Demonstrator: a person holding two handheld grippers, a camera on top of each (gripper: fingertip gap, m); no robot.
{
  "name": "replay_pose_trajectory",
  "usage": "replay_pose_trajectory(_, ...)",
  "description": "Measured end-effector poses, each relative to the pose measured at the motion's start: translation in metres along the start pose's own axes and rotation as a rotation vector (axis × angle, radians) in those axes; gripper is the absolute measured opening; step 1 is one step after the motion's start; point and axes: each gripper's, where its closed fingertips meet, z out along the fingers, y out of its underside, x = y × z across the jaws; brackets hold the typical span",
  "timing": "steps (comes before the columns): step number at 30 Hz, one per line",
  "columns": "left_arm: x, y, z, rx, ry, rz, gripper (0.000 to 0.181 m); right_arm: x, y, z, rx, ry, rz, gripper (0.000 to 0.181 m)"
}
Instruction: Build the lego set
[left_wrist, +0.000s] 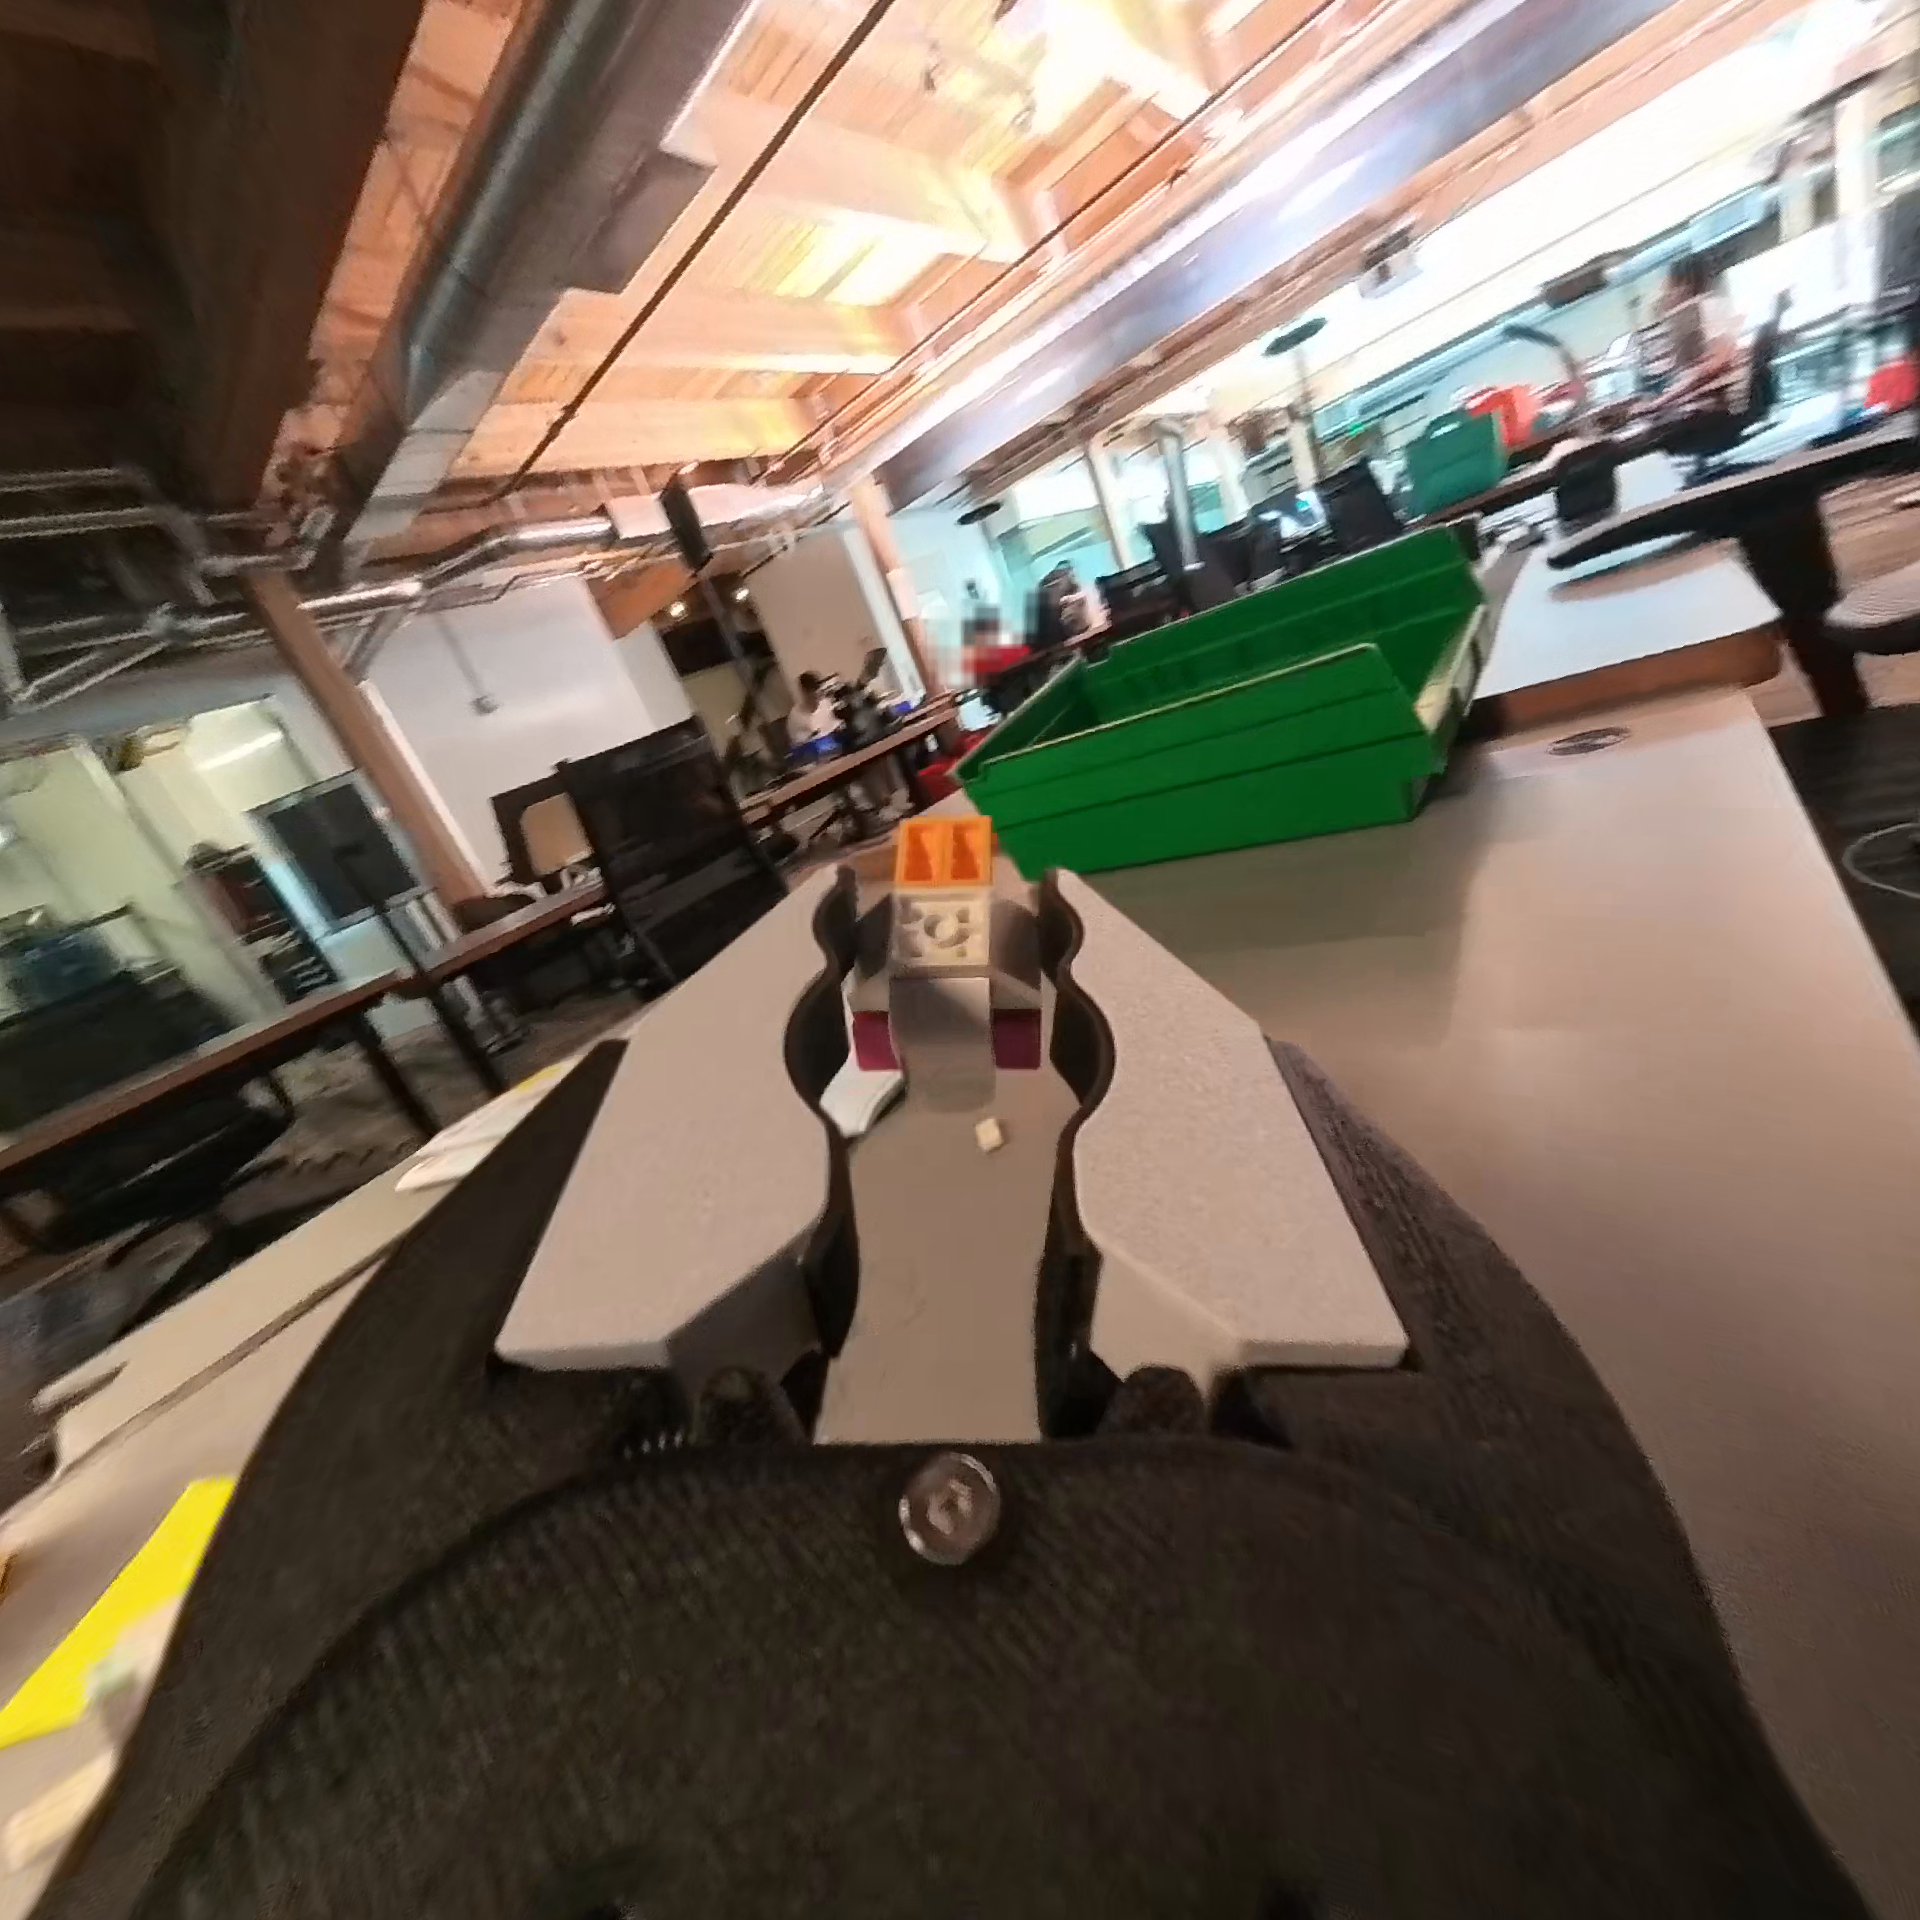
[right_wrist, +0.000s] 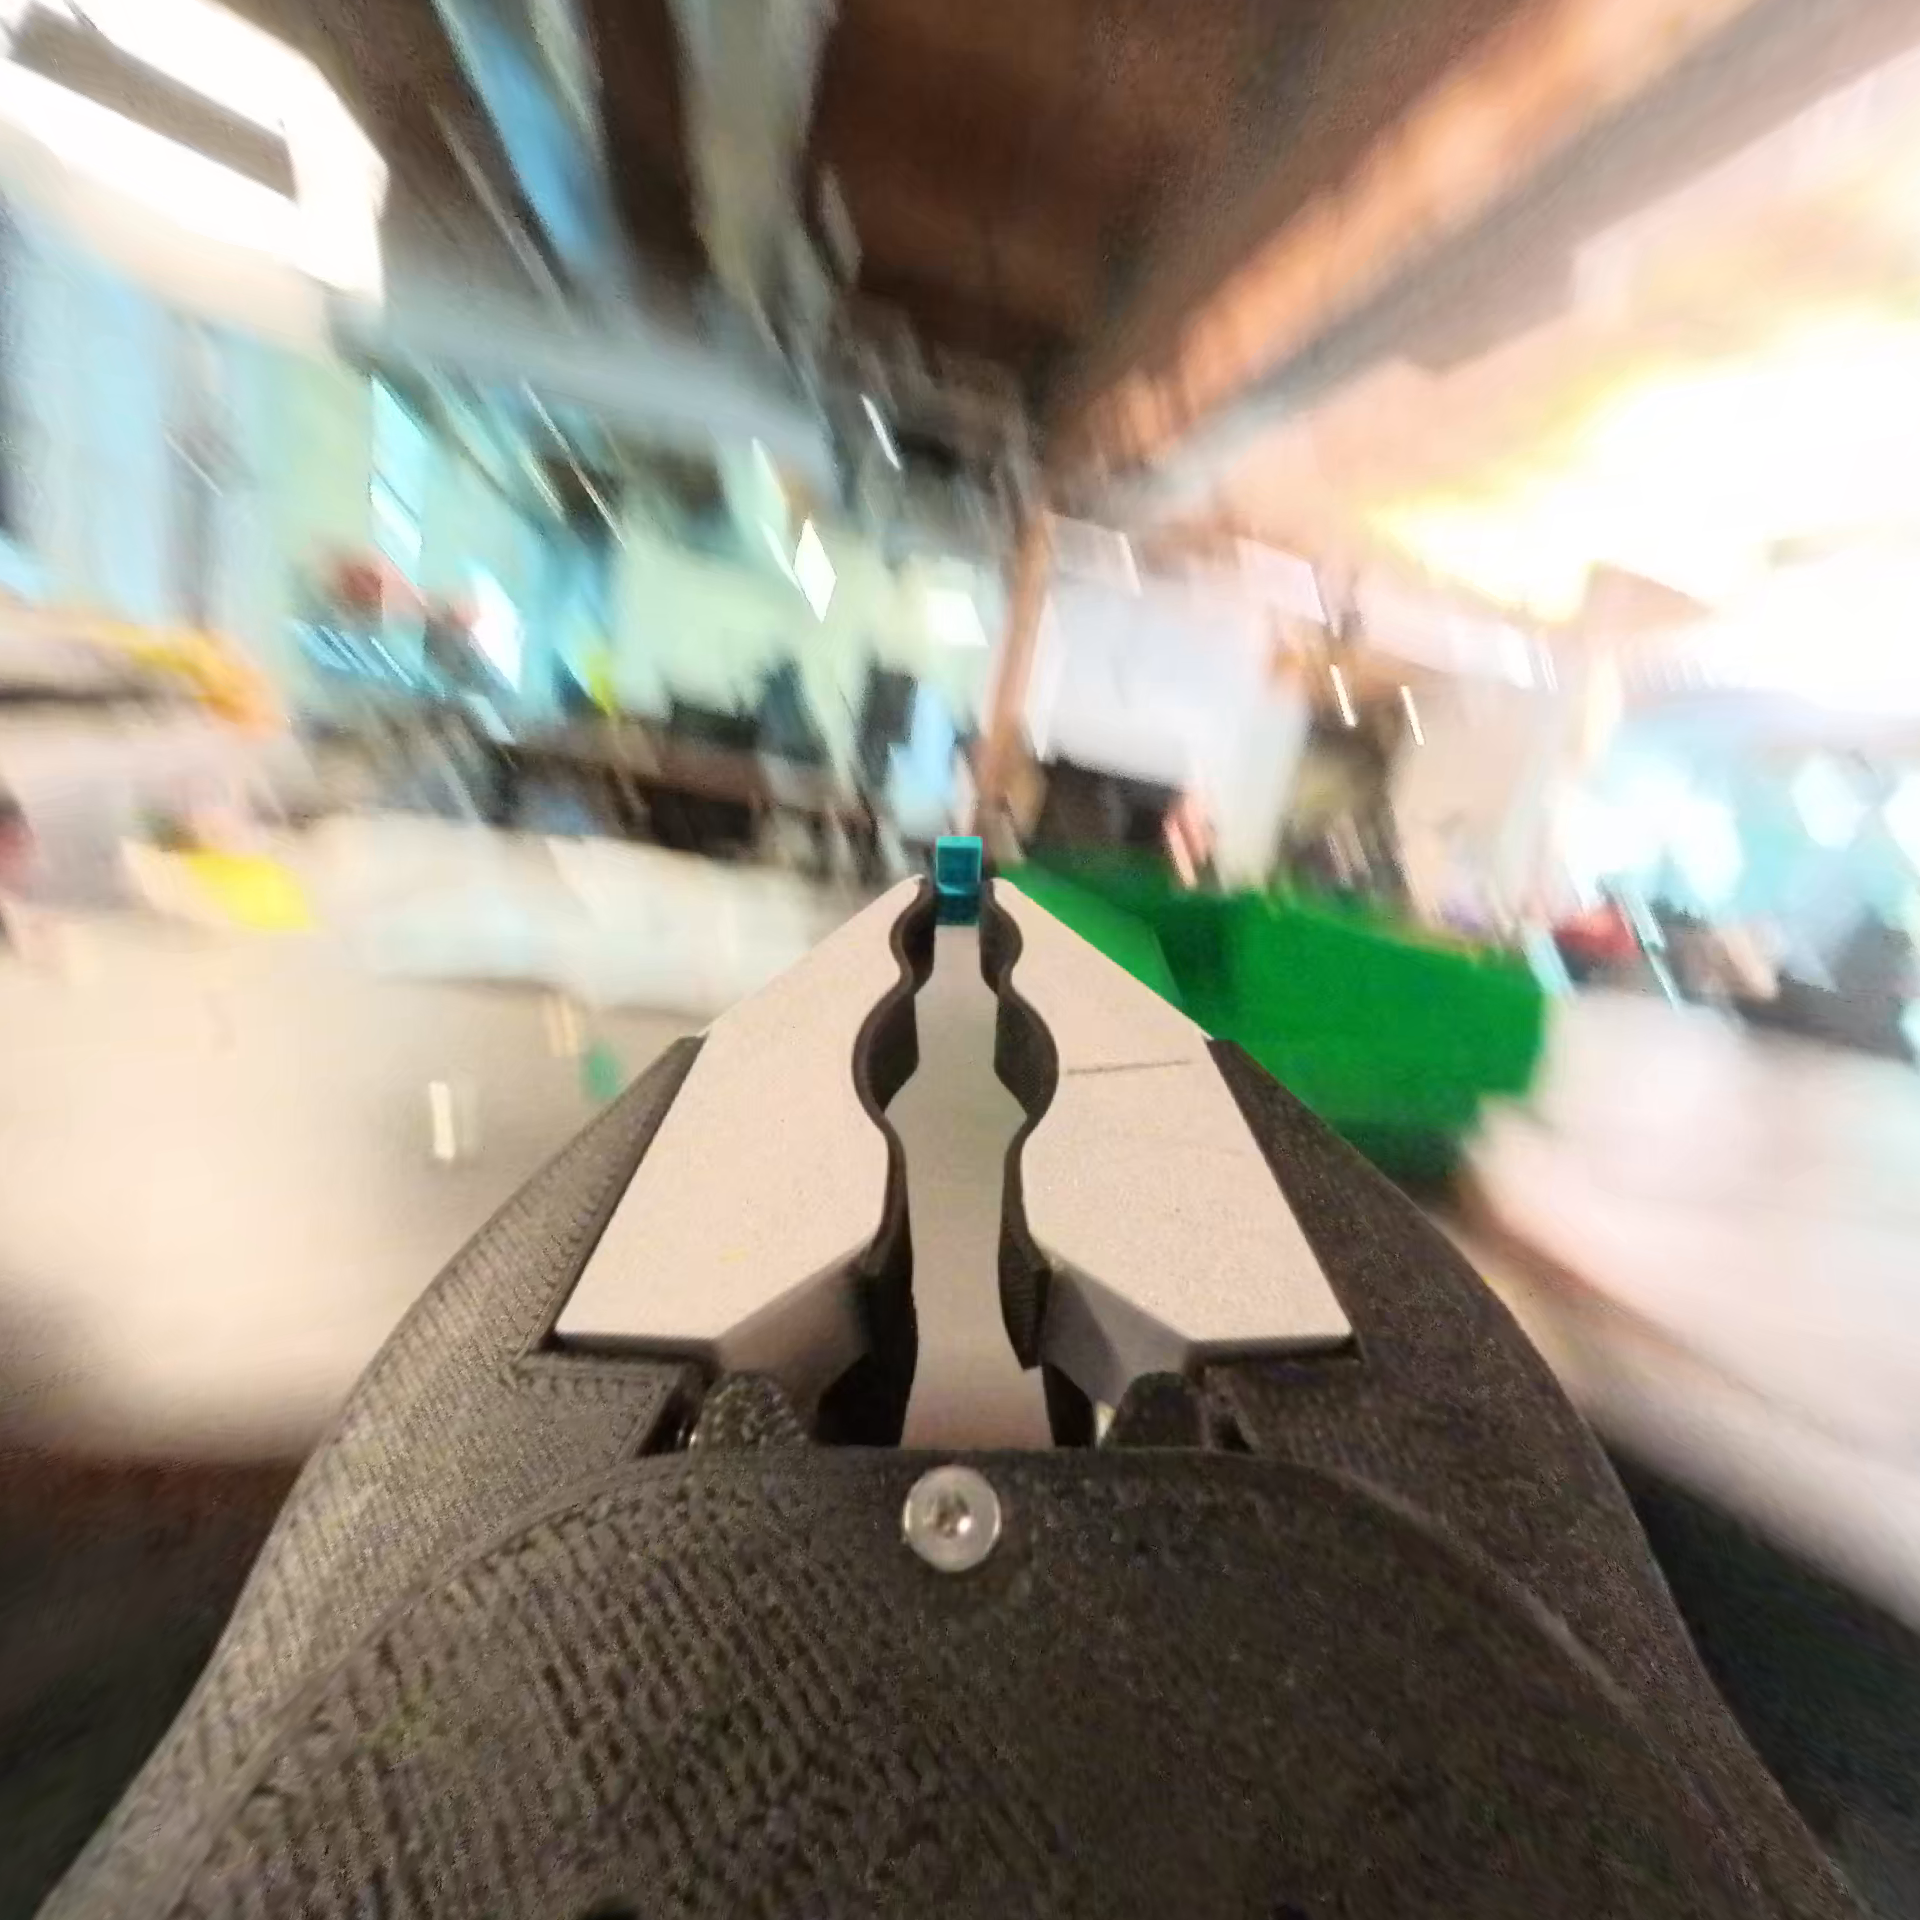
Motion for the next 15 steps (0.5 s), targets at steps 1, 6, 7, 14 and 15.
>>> replay_pose_trajectory(1, 0.0, -0.001, 0.008, 0.018, 0.023, 0.016, 0.034, -0.011, -0.017, 0.03, 0.091, -0.038, -0.007, 0.006)
replay_pose_trajectory(6, -0.009, -0.005, 0.04, 0.108, 0.064, -0.115, 0.034, -0.056, -0.035, 0.157, 0.314, -0.14, 0.096, 0.006)
replay_pose_trajectory(7, -0.009, -0.006, 0.038, 0.12, 0.068, -0.151, 0.034, -0.065, -0.032, 0.173, 0.316, -0.159, 0.125, 0.005)
replay_pose_trajectory(14, 0.004, -0.012, 0.007, 0.141, 0.103, 0.049, 0.034, -0.139, 0.012, 0.184, 0.203, -0.316, 0.034, 0.005)
replay_pose_trajectory(15, -0.001, -0.009, 0.007, 0.127, 0.079, 0.04, 0.034, -0.144, 0.014, 0.181, 0.19, -0.326, -0.009, 0.005)
